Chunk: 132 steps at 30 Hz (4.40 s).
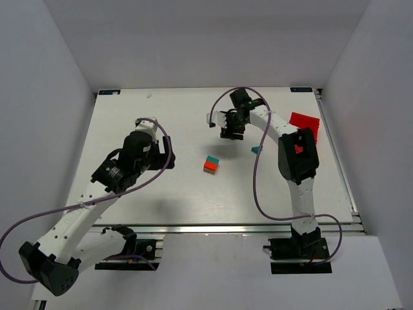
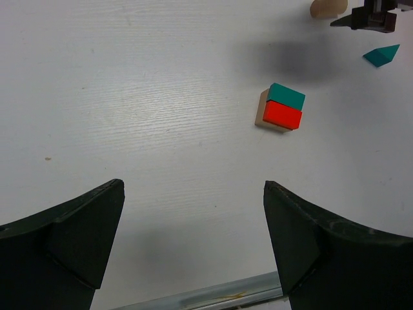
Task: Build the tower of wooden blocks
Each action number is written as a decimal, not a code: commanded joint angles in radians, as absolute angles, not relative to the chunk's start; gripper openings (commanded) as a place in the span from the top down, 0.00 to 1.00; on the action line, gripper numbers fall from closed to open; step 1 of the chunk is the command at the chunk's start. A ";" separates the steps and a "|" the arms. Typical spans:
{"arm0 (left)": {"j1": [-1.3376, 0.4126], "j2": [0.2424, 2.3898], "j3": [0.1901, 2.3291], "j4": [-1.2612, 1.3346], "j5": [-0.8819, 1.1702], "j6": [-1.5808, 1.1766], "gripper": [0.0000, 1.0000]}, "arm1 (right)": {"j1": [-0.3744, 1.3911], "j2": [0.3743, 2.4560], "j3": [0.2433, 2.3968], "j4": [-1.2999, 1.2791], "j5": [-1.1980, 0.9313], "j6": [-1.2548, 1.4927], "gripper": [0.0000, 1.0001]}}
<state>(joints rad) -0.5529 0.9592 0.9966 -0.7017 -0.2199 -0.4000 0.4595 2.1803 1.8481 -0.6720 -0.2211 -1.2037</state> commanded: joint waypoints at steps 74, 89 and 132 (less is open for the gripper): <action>-0.561 0.974 0.922 -0.486 0.133 -0.330 0.02 | 0.497 1.798 0.669 1.870 -0.966 0.376 0.80; -0.566 0.994 0.853 -0.324 0.578 -0.408 0.06 | 0.701 1.344 0.523 1.137 -0.891 -0.253 0.78; -0.607 1.022 0.830 -0.334 0.339 -0.566 0.45 | 0.907 1.348 0.675 0.837 -0.431 -0.473 0.77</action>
